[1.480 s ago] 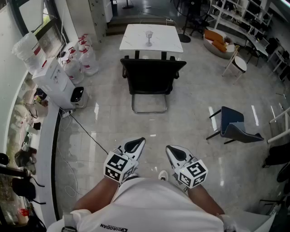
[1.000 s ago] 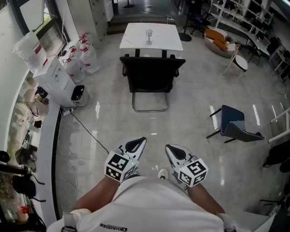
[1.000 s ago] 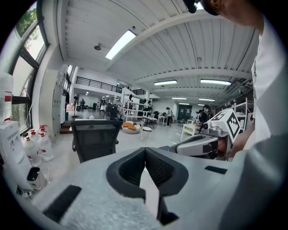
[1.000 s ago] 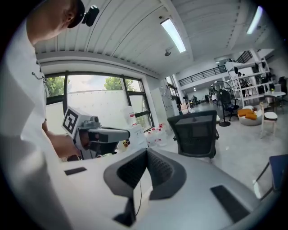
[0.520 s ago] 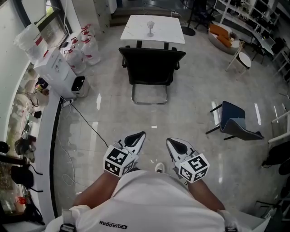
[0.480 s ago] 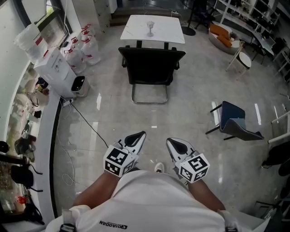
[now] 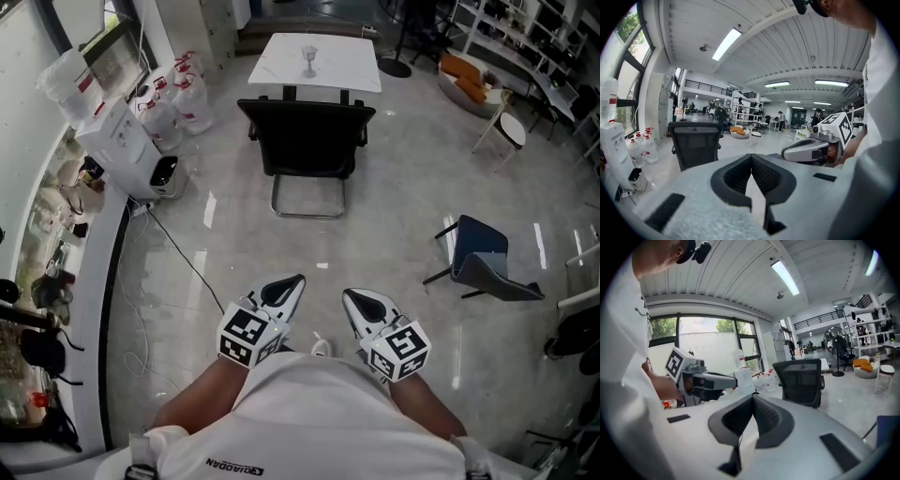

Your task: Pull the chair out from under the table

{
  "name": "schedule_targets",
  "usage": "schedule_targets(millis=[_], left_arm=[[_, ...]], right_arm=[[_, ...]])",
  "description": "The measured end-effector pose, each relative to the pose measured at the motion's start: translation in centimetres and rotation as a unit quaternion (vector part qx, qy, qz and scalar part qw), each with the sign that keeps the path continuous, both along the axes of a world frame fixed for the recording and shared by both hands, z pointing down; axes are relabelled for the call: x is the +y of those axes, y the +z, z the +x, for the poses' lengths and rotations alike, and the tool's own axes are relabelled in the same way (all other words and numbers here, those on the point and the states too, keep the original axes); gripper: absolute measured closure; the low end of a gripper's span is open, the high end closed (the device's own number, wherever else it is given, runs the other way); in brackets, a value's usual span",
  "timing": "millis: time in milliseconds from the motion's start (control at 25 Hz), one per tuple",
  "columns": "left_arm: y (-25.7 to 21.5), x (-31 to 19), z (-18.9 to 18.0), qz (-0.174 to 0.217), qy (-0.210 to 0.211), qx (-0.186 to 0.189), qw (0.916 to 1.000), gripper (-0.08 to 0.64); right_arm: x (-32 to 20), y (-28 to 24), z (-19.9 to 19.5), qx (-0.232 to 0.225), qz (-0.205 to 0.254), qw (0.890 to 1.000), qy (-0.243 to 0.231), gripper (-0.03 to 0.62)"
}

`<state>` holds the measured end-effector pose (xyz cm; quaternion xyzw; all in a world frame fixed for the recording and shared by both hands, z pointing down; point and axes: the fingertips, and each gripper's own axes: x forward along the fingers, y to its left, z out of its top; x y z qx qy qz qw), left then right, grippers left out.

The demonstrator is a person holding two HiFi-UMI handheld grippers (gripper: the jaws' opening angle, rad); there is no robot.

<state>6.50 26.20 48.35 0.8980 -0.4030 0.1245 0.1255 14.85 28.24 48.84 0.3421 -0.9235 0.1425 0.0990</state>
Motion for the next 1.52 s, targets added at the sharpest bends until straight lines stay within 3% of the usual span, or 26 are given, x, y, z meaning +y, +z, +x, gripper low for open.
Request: schedule_targets(millis=[240, 520, 800, 1160, 1320, 1520], left_arm=[[0.2, 0.4, 1.8, 0.0, -0.011, -0.01, 0.9999, 0.551], [0.6, 0.0, 1.3, -0.009, -0.031, -0.016, 0.9993, 0.551], [1.7, -1.7, 1.0, -0.02, -0.022, -0.018, 0.9994, 0.551], [1.8, -7.0, -0.1, -0.015, -0.015, -0.007, 0.9997, 0.551], [2.2, -10.5, -2.1, -0.023, -0.017, -0.008, 0.9996, 0.551], [-0.4, -16.9, -4.9, 0.004, -0.016, -0.002, 0.9999, 0.551]], right_arm=[[-0.5, 0.2, 2.0, -0.019, -0.009, 1.0, -0.003, 0.586], [-1.1, 0.8, 2.1, -0.033, -0.024, 0.999, -0.014, 0.586], [-3.0, 1.2, 1.3, -0.033, -0.023, 0.999, -0.014, 0.586], [-7.5, 2.4, 0.2, -0.019, -0.04, 0.999, -0.004, 0.586], [-11.8, 2.0, -1.2, -0.013, -0.037, 0.999, 0.0, 0.586], [-18.1, -0.2, -4.0, -0.007, -0.019, 1.0, 0.003, 0.586]])
